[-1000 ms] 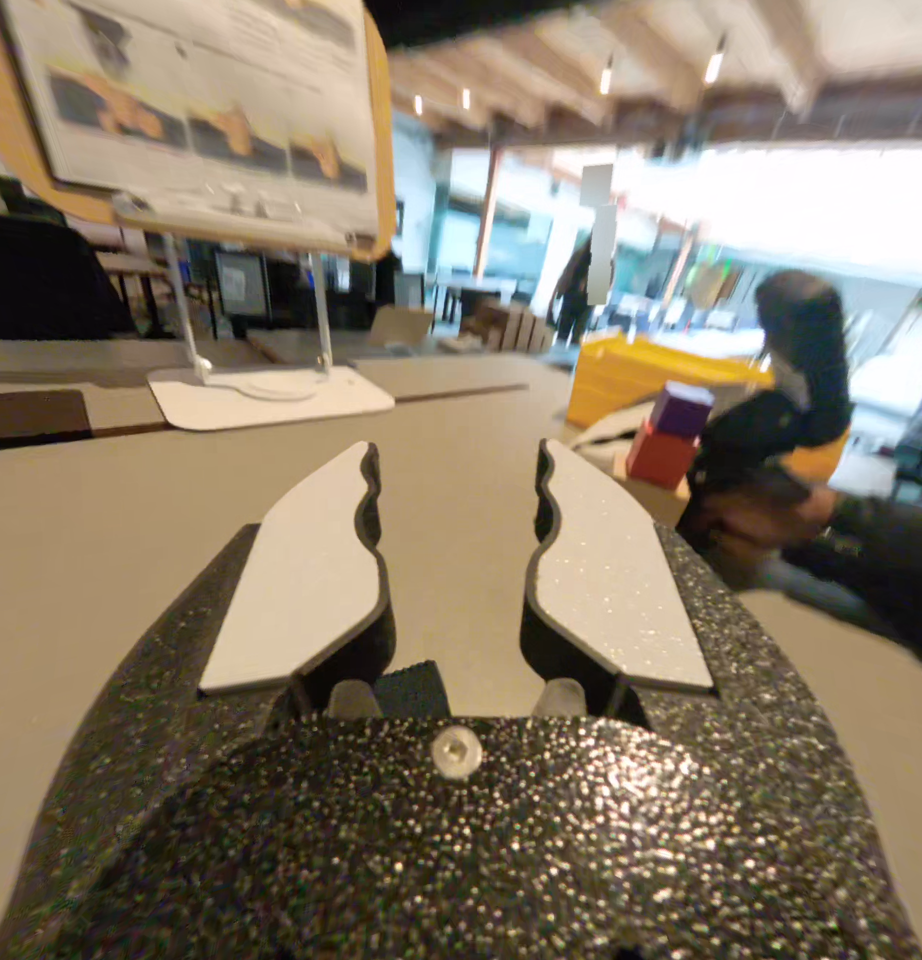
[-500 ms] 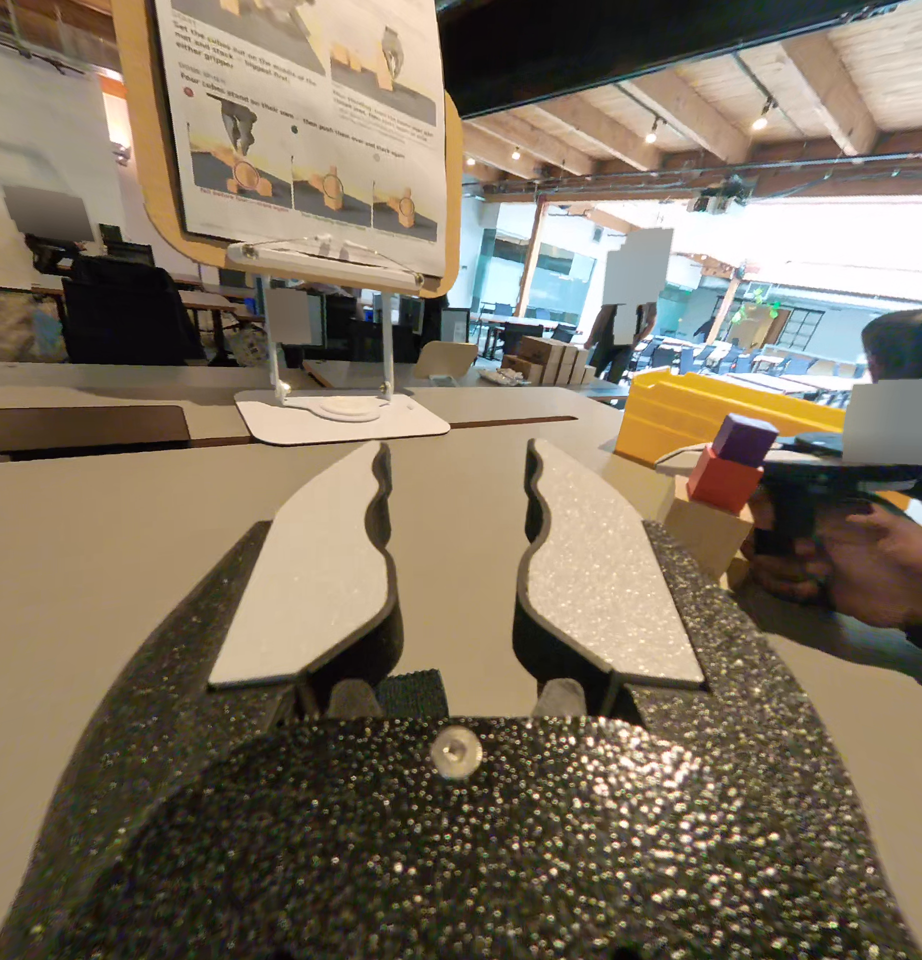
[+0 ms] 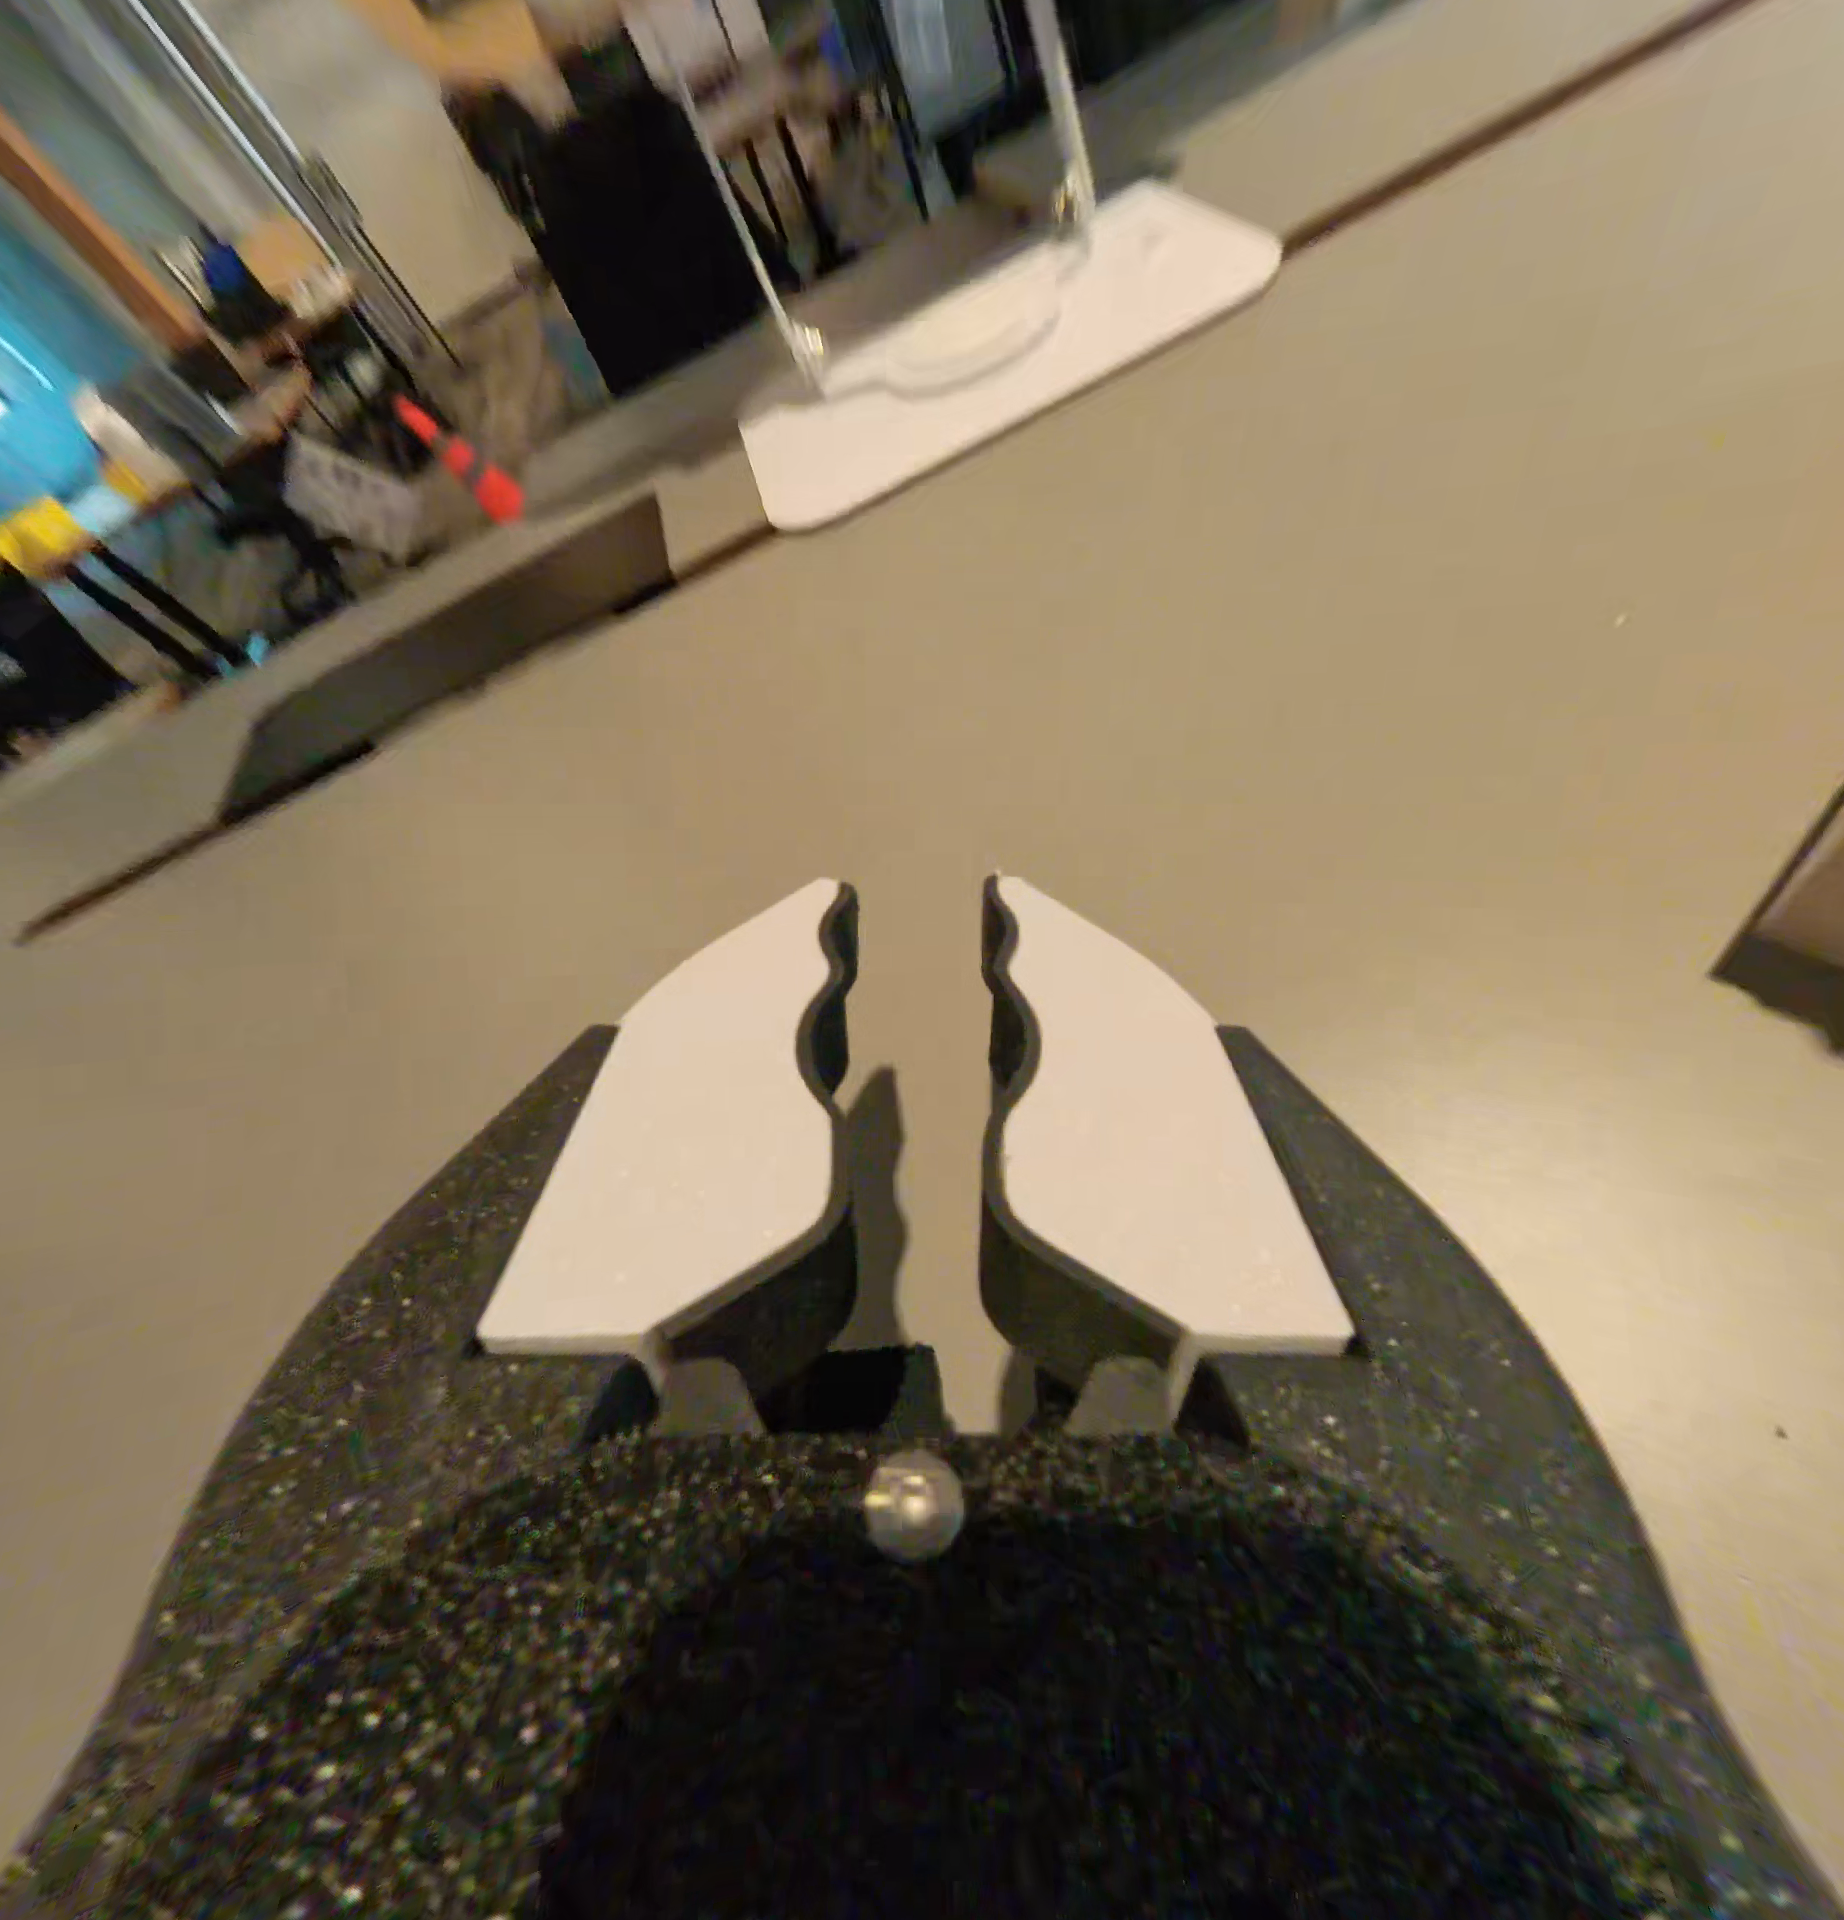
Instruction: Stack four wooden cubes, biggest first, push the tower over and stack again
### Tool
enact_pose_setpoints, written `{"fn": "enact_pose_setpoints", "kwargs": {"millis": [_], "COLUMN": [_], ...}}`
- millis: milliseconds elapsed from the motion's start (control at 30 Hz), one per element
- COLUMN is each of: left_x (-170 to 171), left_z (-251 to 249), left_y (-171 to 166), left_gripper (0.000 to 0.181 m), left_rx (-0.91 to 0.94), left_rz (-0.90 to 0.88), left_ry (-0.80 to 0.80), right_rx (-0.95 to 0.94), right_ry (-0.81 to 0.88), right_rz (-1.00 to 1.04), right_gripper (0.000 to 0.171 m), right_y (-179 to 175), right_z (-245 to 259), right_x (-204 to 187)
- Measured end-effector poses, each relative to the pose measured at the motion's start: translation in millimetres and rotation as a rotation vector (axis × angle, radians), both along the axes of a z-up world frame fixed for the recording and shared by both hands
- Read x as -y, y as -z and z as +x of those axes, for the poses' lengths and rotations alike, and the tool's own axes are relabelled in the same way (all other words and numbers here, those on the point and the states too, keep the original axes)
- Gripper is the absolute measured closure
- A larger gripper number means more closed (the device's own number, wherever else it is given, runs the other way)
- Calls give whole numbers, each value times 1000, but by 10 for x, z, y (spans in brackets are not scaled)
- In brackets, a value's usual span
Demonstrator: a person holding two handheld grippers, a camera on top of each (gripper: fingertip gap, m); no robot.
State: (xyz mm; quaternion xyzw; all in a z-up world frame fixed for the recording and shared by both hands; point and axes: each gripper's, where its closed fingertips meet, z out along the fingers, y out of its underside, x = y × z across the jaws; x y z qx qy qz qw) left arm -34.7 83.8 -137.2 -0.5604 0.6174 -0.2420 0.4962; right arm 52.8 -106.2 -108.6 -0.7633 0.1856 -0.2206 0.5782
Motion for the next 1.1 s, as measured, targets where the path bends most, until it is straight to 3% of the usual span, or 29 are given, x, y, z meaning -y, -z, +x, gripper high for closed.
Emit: {"fn": "enact_pose_setpoints", "kwargs": {"millis": [300, 600, 800, 1100], "left_x": [-56, 119, 251, 315], "left_z": [68, 60, 7, -14], "left_y": [254, 200, 106, 120], "left_gripper": [164, 161, 149, 149], "left_rx": [-155, -139, -83, -97], "left_rz": [-396, -195, -162, -153], "left_ry": [55, 143, 245, 292], "right_rx": [85, 165, 153, 124], "right_ry": [132, 198, 230, 326], "right_rz": [-47, -116, -154, -162], "right_gripper": [171, 171, 171, 171], "right_y": [-10, 3, 52, 70], "right_z": [86, 55, 102, 127], "right_x": [64, 70, 76, 222]}}
